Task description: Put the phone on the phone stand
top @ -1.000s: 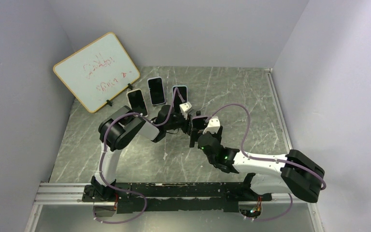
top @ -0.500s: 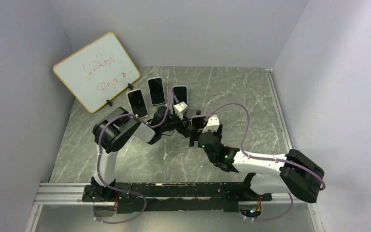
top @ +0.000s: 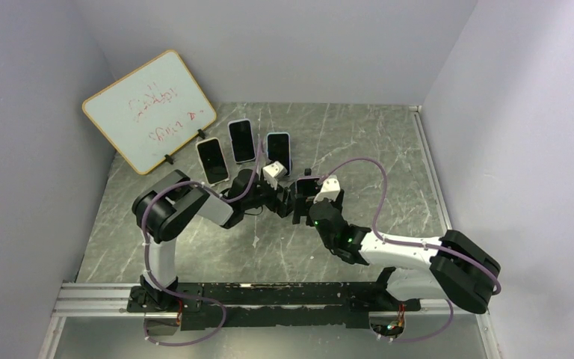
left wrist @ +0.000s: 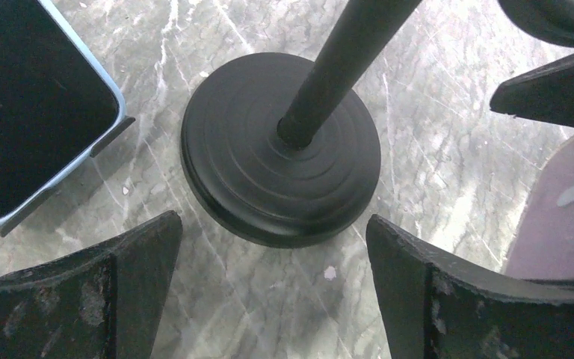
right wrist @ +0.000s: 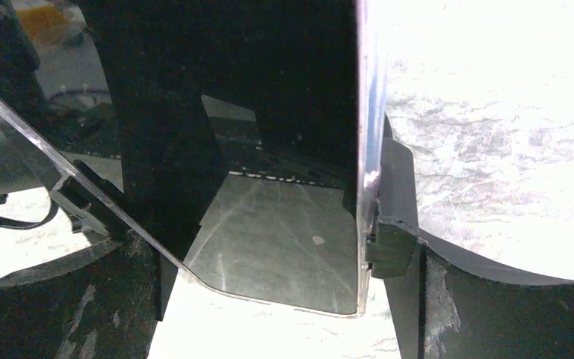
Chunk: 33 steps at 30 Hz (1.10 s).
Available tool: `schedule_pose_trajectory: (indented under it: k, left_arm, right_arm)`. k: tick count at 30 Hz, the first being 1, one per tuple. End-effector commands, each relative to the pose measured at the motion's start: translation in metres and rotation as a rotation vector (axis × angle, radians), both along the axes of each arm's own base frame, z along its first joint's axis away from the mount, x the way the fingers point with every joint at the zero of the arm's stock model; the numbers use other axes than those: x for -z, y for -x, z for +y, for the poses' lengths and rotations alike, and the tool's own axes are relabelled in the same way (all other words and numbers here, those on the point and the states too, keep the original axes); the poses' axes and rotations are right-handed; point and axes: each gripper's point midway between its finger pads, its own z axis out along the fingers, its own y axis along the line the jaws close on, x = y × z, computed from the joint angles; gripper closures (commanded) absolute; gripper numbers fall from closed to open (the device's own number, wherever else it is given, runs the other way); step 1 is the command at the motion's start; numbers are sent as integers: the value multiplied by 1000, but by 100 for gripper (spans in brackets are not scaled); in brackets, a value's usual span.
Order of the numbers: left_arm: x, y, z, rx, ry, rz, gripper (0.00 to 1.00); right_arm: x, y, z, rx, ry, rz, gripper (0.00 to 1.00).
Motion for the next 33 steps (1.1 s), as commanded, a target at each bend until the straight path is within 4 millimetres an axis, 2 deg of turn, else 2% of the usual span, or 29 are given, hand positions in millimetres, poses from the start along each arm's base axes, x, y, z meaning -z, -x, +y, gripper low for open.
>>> schedule_pose_trajectory:
  k: [1, 4, 8, 10, 15, 20, 27, 33]
  left_arm:
    - [-18, 3, 3, -12, 26, -20, 4]
    - [-26, 6, 8, -21, 33, -29, 4]
    - [-37, 9, 16, -42, 32, -50, 4]
    - [-40, 11, 22, -58, 25, -51, 4]
    - [-39, 17, 38, -108, -1, -37, 4]
    - [-32, 21, 61, -192, -42, -21, 5]
    - [-37, 28, 78, -240, -60, -25, 6]
    - [-43, 30, 89, -272, -76, -38, 5]
  right_arm:
    - [-15, -12, 2, 39, -42, -42, 2]
    - [-15, -14, 1, 50, -44, -40, 6]
    - [-16, -17, -2, 81, -48, -41, 23]
    - [-17, -19, -6, 102, -47, -43, 27]
    - [-18, -26, -8, 127, -41, -45, 29]
    - [-19, -42, -11, 158, -31, -49, 29]
    - [-31, -75, -24, 210, -30, -80, 29]
    - [-39, -105, -27, 227, -10, -106, 27]
